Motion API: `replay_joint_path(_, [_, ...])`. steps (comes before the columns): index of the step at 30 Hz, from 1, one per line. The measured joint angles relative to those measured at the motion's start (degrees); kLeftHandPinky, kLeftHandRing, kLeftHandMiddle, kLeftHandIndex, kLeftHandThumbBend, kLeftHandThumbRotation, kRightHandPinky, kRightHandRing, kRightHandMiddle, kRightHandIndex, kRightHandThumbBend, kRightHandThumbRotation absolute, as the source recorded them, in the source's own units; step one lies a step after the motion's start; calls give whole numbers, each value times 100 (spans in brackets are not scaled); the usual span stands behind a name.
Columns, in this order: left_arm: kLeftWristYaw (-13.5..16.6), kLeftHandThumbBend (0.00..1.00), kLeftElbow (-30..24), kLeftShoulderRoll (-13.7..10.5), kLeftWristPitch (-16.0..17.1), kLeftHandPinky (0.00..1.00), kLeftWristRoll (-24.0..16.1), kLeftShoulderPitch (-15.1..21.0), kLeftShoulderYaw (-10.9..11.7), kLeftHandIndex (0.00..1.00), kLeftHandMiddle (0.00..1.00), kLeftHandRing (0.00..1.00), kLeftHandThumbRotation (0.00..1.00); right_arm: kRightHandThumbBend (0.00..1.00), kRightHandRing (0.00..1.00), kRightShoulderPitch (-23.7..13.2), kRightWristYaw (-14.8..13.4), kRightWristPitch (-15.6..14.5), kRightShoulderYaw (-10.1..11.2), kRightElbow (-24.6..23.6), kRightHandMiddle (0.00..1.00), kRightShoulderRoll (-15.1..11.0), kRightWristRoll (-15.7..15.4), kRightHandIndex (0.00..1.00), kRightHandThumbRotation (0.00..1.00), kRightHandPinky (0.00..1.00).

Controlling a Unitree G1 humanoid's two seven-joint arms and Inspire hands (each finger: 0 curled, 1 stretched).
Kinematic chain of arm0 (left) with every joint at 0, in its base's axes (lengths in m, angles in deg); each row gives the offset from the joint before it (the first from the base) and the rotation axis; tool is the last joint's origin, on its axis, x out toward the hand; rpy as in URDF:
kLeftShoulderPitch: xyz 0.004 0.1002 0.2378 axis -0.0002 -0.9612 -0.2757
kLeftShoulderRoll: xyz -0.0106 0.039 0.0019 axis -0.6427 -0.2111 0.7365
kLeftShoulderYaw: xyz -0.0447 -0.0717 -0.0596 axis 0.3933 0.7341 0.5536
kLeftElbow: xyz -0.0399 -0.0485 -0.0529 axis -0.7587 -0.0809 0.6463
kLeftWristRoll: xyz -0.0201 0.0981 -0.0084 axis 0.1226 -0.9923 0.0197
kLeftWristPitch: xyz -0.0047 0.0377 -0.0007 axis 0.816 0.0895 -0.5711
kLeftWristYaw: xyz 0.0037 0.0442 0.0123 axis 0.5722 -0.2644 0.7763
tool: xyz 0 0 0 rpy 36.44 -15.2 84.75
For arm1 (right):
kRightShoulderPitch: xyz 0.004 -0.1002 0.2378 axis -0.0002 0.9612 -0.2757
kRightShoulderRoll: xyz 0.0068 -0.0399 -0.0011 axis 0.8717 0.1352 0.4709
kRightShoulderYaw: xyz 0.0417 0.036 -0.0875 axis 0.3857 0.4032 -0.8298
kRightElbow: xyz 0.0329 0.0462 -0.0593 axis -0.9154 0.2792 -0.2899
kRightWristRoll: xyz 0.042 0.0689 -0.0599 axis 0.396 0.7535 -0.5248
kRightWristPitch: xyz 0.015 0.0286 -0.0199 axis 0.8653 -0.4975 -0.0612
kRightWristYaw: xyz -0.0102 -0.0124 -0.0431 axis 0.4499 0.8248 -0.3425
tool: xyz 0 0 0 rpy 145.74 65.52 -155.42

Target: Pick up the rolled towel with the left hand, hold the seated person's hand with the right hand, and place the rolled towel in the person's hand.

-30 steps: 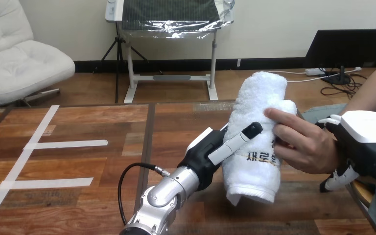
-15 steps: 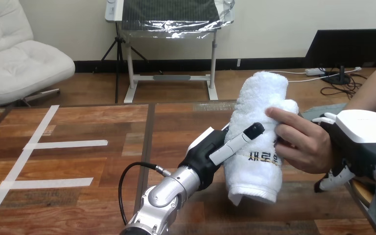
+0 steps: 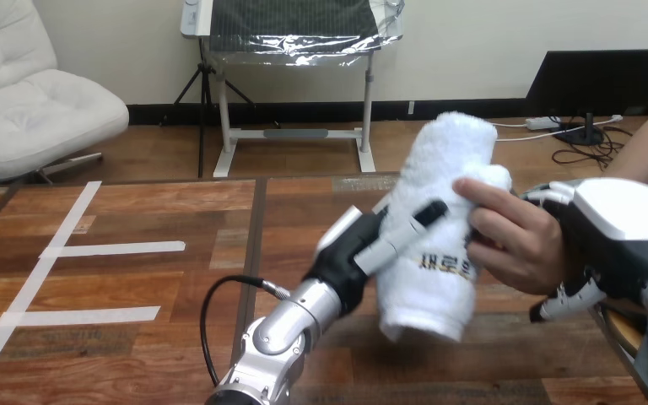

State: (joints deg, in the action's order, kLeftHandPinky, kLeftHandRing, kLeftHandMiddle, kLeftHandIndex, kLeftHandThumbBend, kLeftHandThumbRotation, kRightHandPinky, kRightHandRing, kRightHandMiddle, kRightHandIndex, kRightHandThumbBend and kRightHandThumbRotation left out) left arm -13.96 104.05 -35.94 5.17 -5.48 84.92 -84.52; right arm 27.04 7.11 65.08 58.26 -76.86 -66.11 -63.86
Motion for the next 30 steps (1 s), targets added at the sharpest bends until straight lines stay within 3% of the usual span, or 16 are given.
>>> replay_joint_path(3, [173,76,-89,3,147,100,2,-10,12,100,100,100,95,92,93,74,-25,-32,121,-198,93,83,67,84,0,81])
replay_joint_path(10, [438,68,-372,20,582,100,6,-53,18,100,100,99,99,89,92,224,-92,-141,340,-664,92,314,75,84,0,80])
replay_joint_path(18, [332,69,-720,41,957,99,106,-124,33,100,99,96,100,85,93,397,-92,-232,571,-1164,93,535,156,85,0,80])
replay_joint_path(30, [126,70,-1389,-82,1012,93,190,-485,27,100,97,94,100,81,94,655,-64,-482,869,-1945,94,898,321,86,0,80])
